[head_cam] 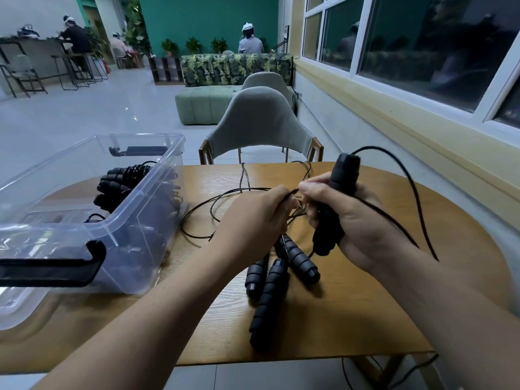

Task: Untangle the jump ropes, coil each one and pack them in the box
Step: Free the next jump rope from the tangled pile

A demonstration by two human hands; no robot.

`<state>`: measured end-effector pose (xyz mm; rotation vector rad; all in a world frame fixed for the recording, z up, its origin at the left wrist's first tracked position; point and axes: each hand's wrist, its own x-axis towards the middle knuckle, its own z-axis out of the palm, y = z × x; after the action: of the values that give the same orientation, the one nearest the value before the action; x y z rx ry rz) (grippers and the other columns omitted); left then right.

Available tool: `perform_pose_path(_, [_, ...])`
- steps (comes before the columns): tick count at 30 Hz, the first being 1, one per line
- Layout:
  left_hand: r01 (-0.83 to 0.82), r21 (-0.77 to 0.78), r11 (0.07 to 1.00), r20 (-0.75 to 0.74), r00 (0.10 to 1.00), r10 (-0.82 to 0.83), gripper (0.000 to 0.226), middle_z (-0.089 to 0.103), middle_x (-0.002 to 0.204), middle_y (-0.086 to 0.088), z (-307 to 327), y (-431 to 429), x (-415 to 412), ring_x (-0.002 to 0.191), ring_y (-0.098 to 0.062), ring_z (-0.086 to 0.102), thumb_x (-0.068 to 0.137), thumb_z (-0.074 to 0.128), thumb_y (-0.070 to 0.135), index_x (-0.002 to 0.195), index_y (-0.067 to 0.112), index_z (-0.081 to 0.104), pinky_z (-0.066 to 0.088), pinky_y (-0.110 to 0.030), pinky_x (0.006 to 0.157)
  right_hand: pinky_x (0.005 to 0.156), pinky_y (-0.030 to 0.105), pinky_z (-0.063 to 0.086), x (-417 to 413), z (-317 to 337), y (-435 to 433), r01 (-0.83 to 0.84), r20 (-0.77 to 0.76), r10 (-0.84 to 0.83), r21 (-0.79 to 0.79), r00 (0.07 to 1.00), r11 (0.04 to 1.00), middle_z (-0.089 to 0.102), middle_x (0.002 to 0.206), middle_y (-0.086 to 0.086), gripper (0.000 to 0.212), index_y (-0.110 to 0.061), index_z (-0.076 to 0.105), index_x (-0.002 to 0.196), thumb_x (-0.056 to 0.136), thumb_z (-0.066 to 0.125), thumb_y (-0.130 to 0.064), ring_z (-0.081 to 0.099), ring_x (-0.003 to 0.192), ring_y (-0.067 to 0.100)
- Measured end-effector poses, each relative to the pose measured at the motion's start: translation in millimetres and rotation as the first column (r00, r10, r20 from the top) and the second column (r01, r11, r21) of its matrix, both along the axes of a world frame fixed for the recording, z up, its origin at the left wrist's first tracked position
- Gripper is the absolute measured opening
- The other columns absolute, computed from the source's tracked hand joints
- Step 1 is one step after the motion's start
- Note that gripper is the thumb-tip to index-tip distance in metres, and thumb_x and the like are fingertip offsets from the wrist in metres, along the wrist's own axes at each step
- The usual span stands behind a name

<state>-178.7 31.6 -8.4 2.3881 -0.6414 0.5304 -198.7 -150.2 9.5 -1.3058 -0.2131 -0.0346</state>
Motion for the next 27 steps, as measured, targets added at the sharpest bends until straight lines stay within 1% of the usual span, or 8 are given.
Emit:
perform_pose_path(2, [0.004,-0.034,0.999,-0.012,1.000,-0.004,0.024,0.070,0.070,0.008,-0.7,2.3,3.6,0.068,-0.017,0.065,0.110,0.052,0.033,0.097,0.017,0.064,0.053,-0.042,0.067,0.059,0.028,0.047,0.9,9.4,-8.2,0.024,-0.007,-0.023,0.069,1.000,0.997,0.065,0.080,0.010,0.002,-0.006,0.074,0.090,0.091,0.076,-0.006,0.057,0.064,0.018])
perform_pose_path(4, [0.002,-0.040,0.999,0.006,1.000,-0.002,0.023,0.070,0.070,0.010,-0.8,4.3,5.3,0.065,-0.010,0.062,0.109,0.054,0.031,0.095,0.017,0.065,0.052,-0.039,0.067,0.058,0.026,0.047,2.7,19.0,-19.0,0.028,-0.016,-0.026,0.131,1.000,0.991,0.064,0.081,0.007,0.005,-0.010,0.072,0.087,0.089,0.077,-0.011,0.055,0.063,0.016])
perform_pose_path(12, [-0.010,-0.030,1.000,-0.036,0.999,0.009,0.020,0.070,0.069,0.012,-4.6,11.7,15.1,0.068,-0.011,0.066,0.108,0.055,0.032,0.092,0.023,0.061,0.055,-0.042,0.069,0.061,0.018,0.044,13.1,45.0,-74.4,0.094,-0.046,-0.082,0.379,0.996,0.921,0.056,0.080,-0.008,0.014,-0.020,0.058,0.091,0.101,0.067,-0.022,0.051,0.063,0.004])
perform_pose_path(16, [-0.053,-0.044,0.998,-0.069,0.996,0.049,0.018,0.070,0.067,0.011,-0.1,17.1,19.6,0.065,-0.008,0.063,0.108,0.056,0.030,0.097,0.023,0.068,0.055,-0.041,0.070,0.064,0.016,0.045,15.9,47.6,-90.4,0.158,-0.084,-0.135,0.456,0.987,0.876,0.059,0.080,-0.011,0.013,-0.020,0.059,0.094,0.101,0.069,-0.025,0.052,0.063,0.002])
perform_pose_path(20, [-0.081,-0.067,0.994,-0.085,0.994,0.075,0.022,0.066,0.061,0.006,1.3,17.9,18.0,0.063,-0.014,0.063,0.110,0.050,0.035,0.099,0.025,0.067,0.055,-0.041,0.067,0.062,0.017,0.047,17.1,38.3,-80.8,0.224,-0.179,-0.161,0.429,0.971,0.875,0.059,0.080,-0.009,0.016,-0.019,0.064,0.092,0.098,0.074,-0.030,0.054,0.064,0.003])
perform_pose_path(22, [-0.078,-0.091,0.993,-0.100,0.993,0.069,0.026,0.063,0.059,0.009,1.5,14.8,14.7,0.061,-0.013,0.061,0.111,0.047,0.041,0.099,0.027,0.066,0.054,-0.042,0.064,0.059,0.018,0.048,16.2,33.3,-70.1,0.251,-0.233,-0.166,0.407,0.958,0.878,0.059,0.076,-0.008,0.020,-0.018,0.065,0.091,0.095,0.076,-0.033,0.055,0.062,0.004])
perform_pose_path(25, [-0.061,-0.180,0.982,-0.197,0.980,0.025,0.033,0.059,0.057,0.027,3.5,9.4,9.6,0.056,0.002,0.053,0.111,0.044,0.047,0.097,0.029,0.067,0.045,-0.034,0.065,0.053,0.020,0.049,13.5,25.3,-48.7,0.265,-0.316,-0.161,0.323,0.935,0.908,0.061,0.071,-0.006,0.021,-0.017,0.067,0.087,0.093,0.078,-0.034,0.056,0.058,0.006])
perform_pose_path(27, [-0.030,-0.299,0.954,-0.264,0.963,-0.052,0.038,0.056,0.053,0.019,2.9,6.4,9.5,0.053,-0.004,0.051,0.111,0.044,0.050,0.094,0.028,0.070,0.043,-0.035,0.066,0.049,0.021,0.049,11.2,17.1,-33.2,0.211,-0.360,-0.116,0.236,0.925,0.948,0.061,0.071,-0.003,0.021,-0.016,0.066,0.086,0.095,0.076,-0.032,0.055,0.055,0.008])
